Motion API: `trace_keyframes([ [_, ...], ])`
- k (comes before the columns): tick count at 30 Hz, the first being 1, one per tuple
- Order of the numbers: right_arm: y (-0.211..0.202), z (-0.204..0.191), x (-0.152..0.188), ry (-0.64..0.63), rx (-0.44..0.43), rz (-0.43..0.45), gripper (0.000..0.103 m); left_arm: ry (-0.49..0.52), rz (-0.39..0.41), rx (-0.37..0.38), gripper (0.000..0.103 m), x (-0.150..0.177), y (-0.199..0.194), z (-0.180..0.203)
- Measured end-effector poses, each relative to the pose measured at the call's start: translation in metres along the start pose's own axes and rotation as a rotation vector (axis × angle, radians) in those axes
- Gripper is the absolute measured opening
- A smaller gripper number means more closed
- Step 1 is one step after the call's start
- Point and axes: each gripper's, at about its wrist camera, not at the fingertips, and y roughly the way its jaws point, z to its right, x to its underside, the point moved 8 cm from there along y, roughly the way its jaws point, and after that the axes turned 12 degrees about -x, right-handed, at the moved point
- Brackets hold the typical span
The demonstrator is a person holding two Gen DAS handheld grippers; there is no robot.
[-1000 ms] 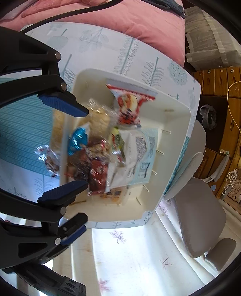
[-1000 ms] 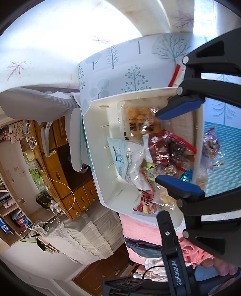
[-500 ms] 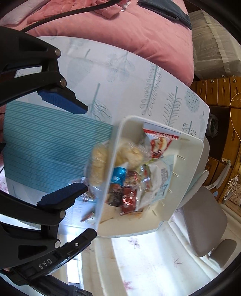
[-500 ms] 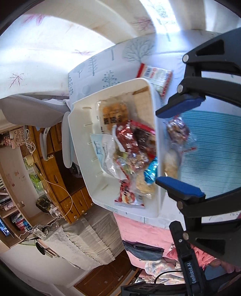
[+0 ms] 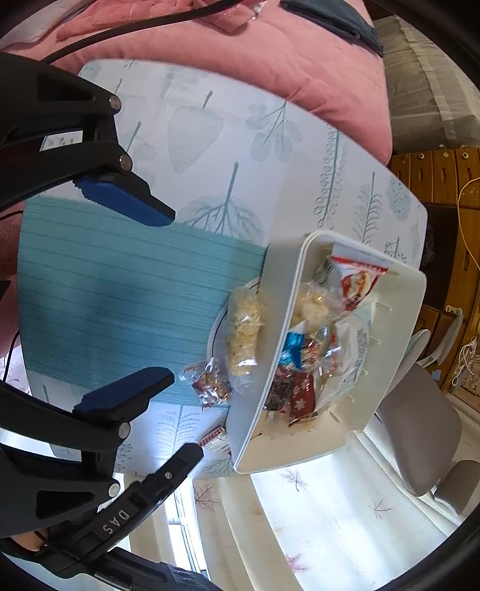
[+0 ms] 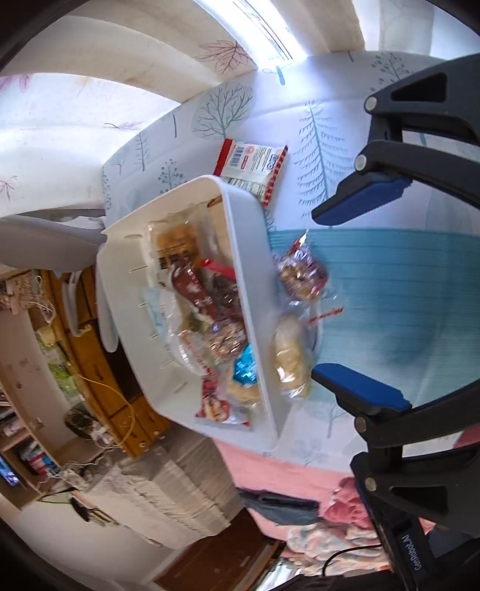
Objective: Organize snacks
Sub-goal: 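Withdraw both tools from the tray back over the remaining snacks, then grasp the clear rice-cake bag with the left tool while the right tool grasps the clear nut pack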
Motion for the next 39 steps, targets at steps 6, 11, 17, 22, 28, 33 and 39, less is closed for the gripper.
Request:
trace_keyframes([
  [6,0.002,0.028,0.007,-0.04,0.017,-0.063,0.078,-0.032,-0.017,-0.017,0.083,0.008,0.023,0.023],
  [11,0.01,0.045,0.006,-0.104,-0.019,-0.08,0.078,-0.057,0.01,-0.044,0.083,0.007,0.04,0.039],
  [17,0.026,0.05,0.008,-0.202,-0.091,-0.096,0.078,-0.094,0.072,-0.058,0.083,-0.007,0.061,0.05],
  [22,0.042,0.049,0.009,-0.274,-0.111,-0.128,0.078,-0.118,0.086,-0.062,0.083,-0.017,0.078,0.058],
  [28,0.066,0.044,0.013,-0.336,-0.153,-0.175,0.078,-0.115,0.073,-0.087,0.083,-0.026,0.095,0.072],
  [33,0.082,0.039,0.012,-0.393,-0.176,-0.19,0.078,-0.136,0.067,-0.095,0.083,-0.032,0.104,0.082],
  [39,0.095,0.036,0.011,-0.452,-0.18,-0.202,0.078,-0.153,0.039,-0.11,0.083,-0.042,0.116,0.085],
])
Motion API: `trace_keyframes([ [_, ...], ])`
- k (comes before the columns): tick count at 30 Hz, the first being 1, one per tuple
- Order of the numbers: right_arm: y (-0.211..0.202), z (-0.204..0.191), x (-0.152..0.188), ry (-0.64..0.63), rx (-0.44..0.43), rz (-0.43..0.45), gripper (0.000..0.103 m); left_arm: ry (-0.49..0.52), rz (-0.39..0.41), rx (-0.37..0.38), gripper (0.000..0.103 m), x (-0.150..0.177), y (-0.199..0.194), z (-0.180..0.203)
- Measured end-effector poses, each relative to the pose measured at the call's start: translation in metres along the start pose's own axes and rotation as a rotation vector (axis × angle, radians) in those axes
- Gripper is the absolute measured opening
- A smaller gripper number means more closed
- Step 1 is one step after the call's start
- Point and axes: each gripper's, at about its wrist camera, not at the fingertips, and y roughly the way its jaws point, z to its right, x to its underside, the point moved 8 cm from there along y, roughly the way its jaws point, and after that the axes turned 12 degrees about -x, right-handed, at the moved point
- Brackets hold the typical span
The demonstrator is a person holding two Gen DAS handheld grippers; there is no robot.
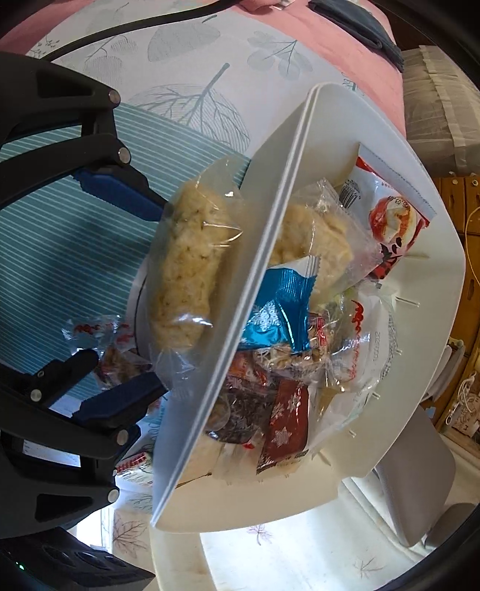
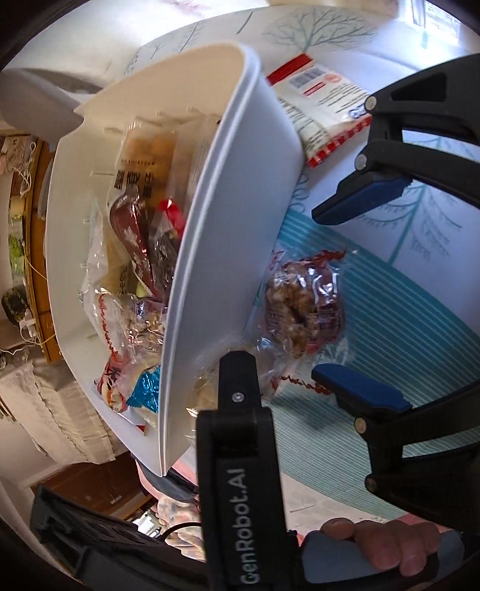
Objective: Organize snacks
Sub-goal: 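Grasp the clear rice-cake bag with the left tool while the right tool grasps the clear nut pack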
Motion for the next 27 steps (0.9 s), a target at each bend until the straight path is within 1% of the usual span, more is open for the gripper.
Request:
trace_keyframes([
  [8,0.012,-0.003,-0.013,-0.05,-0.004,0.004,0.08,-0.031,-0.034,0.021,0.083,-0.007,0.015,0.006],
  [12,0.02,-0.012,-0.018,-0.086,0.018,0.002,0.077,-0.037,-0.042,0.03,0.083,-0.007,0.021,0.002],
  [13,0.021,-0.013,-0.018,-0.091,0.02,0.002,0.075,-0.04,-0.043,0.032,0.083,-0.007,0.022,0.002],
  [14,0.022,-0.015,-0.021,-0.097,0.011,0.007,0.066,-0.043,-0.043,0.036,0.082,-0.007,0.022,0.001],
  [15,0.023,-0.018,-0.023,-0.101,0.008,0.006,0.061,-0.045,-0.043,0.039,0.081,-0.007,0.022,-0.001],
  [17,0.026,-0.021,-0.025,-0.109,0.015,-0.004,0.059,-0.056,-0.042,0.043,0.077,-0.007,0.023,-0.005],
  [22,0.03,-0.023,-0.029,-0.106,0.011,-0.012,0.057,-0.064,-0.046,0.063,0.069,-0.005,0.022,-0.01],
  [24,0.026,-0.022,-0.024,-0.104,0.012,-0.015,0.057,-0.068,-0.049,0.076,0.063,-0.004,0.023,-0.017],
  [27,0.024,-0.024,-0.02,-0.103,0.015,-0.024,0.056,-0.076,-0.056,0.103,0.057,0.002,0.019,-0.019],
])
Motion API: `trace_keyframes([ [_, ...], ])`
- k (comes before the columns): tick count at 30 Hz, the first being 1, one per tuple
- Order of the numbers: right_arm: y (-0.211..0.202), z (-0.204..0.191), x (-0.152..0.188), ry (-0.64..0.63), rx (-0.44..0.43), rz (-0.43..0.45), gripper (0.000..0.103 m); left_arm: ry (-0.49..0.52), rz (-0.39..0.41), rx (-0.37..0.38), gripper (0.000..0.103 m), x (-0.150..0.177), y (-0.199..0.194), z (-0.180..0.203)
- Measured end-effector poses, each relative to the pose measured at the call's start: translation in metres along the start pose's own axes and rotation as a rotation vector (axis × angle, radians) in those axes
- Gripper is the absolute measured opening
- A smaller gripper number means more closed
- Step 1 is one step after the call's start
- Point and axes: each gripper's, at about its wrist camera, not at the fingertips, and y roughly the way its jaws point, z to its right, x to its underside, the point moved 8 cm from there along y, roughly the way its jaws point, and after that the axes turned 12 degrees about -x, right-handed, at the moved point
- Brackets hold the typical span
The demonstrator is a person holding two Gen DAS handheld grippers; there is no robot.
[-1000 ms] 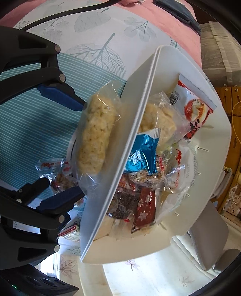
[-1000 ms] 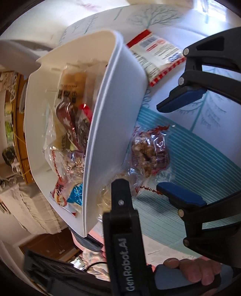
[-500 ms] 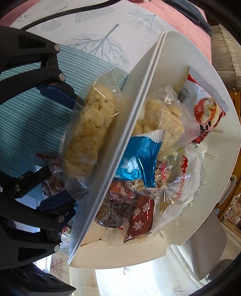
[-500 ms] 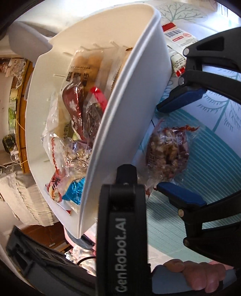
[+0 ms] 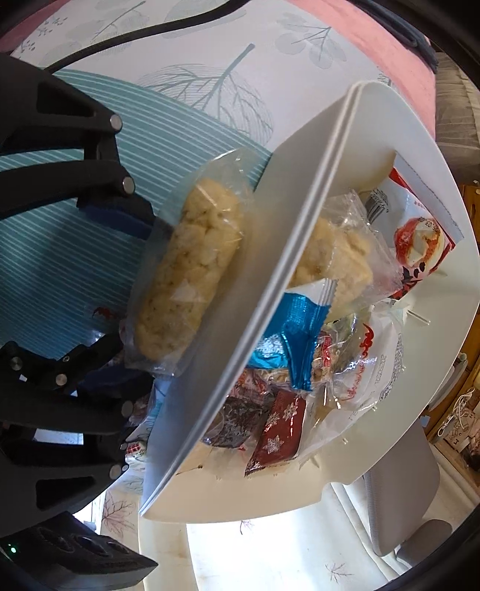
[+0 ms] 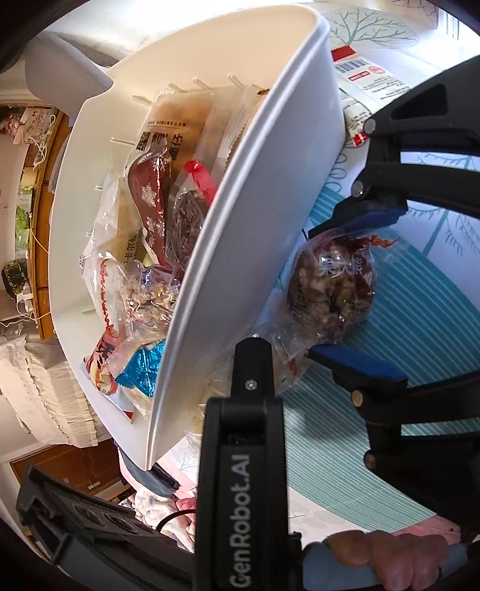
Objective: Organize snacks
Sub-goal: 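Grasp the clear rice-cake bag with the left tool while the right tool grasps the clear nut pack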
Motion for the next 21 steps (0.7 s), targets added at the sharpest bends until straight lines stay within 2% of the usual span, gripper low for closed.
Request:
trace_keyframes([
  [8,0.004,-0.004,0.009,0.015,-0.005,-0.03,0.056,-0.009,0.006,0.032,0.038,0.014,-0.014,-0.018],
  [13,0.004,-0.015,0.017,0.018,-0.014,-0.045,0.056,-0.015,0.011,0.036,0.032,0.022,-0.024,-0.031],
  [18,0.004,-0.029,0.021,0.015,-0.027,-0.054,0.056,-0.029,0.008,0.044,0.015,0.027,-0.029,-0.046],
  [21,0.006,-0.034,0.019,0.01,-0.027,-0.057,0.056,-0.046,0.015,0.054,0.013,0.029,-0.035,-0.058],
])
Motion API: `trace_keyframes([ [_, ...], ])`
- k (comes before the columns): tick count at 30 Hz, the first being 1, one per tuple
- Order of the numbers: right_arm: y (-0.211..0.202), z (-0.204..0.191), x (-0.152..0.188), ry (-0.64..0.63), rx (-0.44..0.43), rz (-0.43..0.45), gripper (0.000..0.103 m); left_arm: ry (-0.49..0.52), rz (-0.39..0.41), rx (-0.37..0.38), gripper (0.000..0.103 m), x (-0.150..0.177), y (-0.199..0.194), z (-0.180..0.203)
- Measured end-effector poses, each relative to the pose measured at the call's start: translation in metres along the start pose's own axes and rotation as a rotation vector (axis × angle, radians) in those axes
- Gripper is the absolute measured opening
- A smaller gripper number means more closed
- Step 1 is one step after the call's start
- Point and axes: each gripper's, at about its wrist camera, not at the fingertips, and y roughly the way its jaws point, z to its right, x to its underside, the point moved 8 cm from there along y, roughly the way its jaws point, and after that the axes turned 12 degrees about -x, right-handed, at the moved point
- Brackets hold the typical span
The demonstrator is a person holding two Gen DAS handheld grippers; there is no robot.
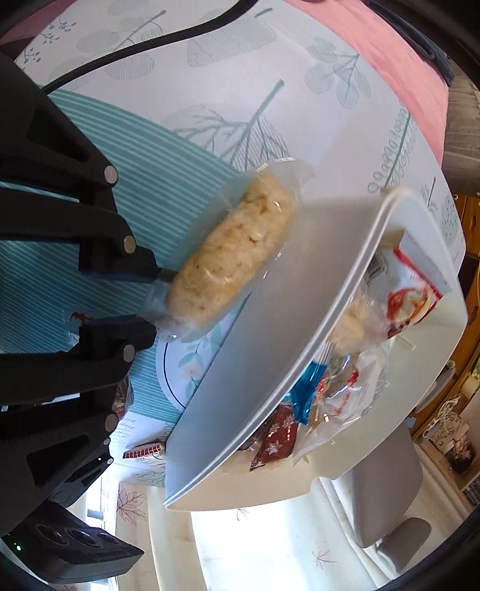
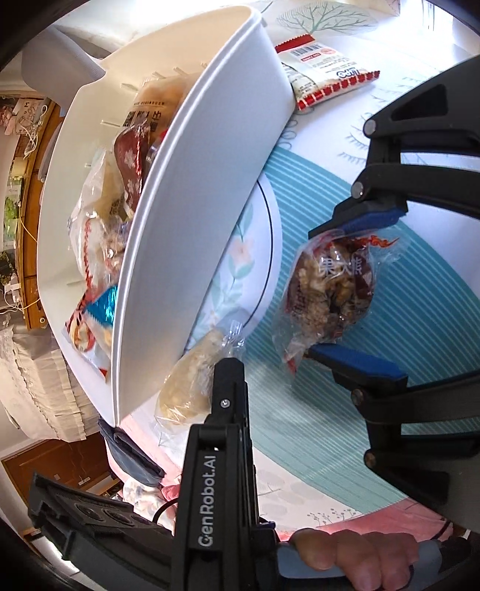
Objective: Organize snacks
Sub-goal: 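Grasp the clear rice-cake bag with the left tool while the right tool grasps the clear nut pack, then lift the rice-cake bag with the left tool while the right tool carries the nut pack over the tray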
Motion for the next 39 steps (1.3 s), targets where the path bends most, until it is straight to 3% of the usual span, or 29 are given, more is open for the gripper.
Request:
trace_keyframes([
  [10,-0.004,-0.023,-0.014,0.002,-0.006,0.017,0.056,-0.01,0.036,0.003,0.012,-0.008,-0.041,-0.037],
  [18,-0.028,-0.047,-0.038,0.025,0.021,0.07,0.056,0.039,0.064,0.007,0.012,-0.038,-0.083,-0.039],
  [30,-0.078,-0.025,-0.097,0.162,0.105,0.215,0.056,0.208,0.1,0.055,0.012,-0.102,-0.133,0.004],
  [39,-0.098,0.023,-0.129,0.29,0.19,0.29,0.056,0.334,0.086,0.07,0.012,-0.143,-0.129,0.053],
])
